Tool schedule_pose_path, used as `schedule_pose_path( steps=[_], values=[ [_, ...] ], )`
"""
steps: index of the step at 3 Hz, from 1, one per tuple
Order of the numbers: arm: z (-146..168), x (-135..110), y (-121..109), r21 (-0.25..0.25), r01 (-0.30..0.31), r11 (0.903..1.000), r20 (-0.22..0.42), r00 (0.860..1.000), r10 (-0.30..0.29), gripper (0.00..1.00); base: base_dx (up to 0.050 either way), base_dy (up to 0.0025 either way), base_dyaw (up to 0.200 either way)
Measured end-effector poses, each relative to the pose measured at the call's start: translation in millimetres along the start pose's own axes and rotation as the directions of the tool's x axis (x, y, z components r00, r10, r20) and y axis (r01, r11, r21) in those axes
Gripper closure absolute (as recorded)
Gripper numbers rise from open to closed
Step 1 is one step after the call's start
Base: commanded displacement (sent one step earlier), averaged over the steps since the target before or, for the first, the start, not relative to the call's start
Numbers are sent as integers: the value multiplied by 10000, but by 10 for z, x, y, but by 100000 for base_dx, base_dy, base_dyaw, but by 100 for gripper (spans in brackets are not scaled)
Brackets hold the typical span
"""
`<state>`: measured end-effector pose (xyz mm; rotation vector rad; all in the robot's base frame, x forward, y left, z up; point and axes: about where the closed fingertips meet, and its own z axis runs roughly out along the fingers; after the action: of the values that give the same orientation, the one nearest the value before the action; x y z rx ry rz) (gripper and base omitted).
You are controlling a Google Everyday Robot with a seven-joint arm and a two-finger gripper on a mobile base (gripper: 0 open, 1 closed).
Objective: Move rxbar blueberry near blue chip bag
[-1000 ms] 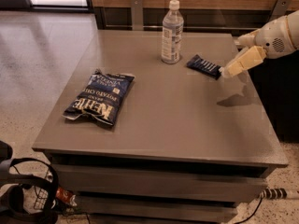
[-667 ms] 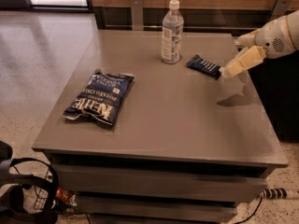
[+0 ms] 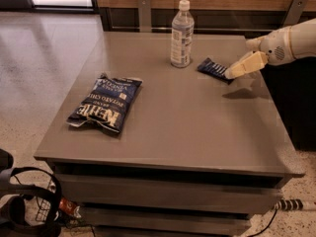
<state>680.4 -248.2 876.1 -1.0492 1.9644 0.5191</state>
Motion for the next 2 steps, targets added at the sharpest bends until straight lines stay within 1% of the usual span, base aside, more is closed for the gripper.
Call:
schedule_pose_path(
  steps=[1,2],
  values=[
    [191,69,-214,381,-344,9987,679,9972,317,0,0,0,0],
    [379,181,-334,695,-698,9951,1292,9898,604,0,0,0,0]
  ],
)
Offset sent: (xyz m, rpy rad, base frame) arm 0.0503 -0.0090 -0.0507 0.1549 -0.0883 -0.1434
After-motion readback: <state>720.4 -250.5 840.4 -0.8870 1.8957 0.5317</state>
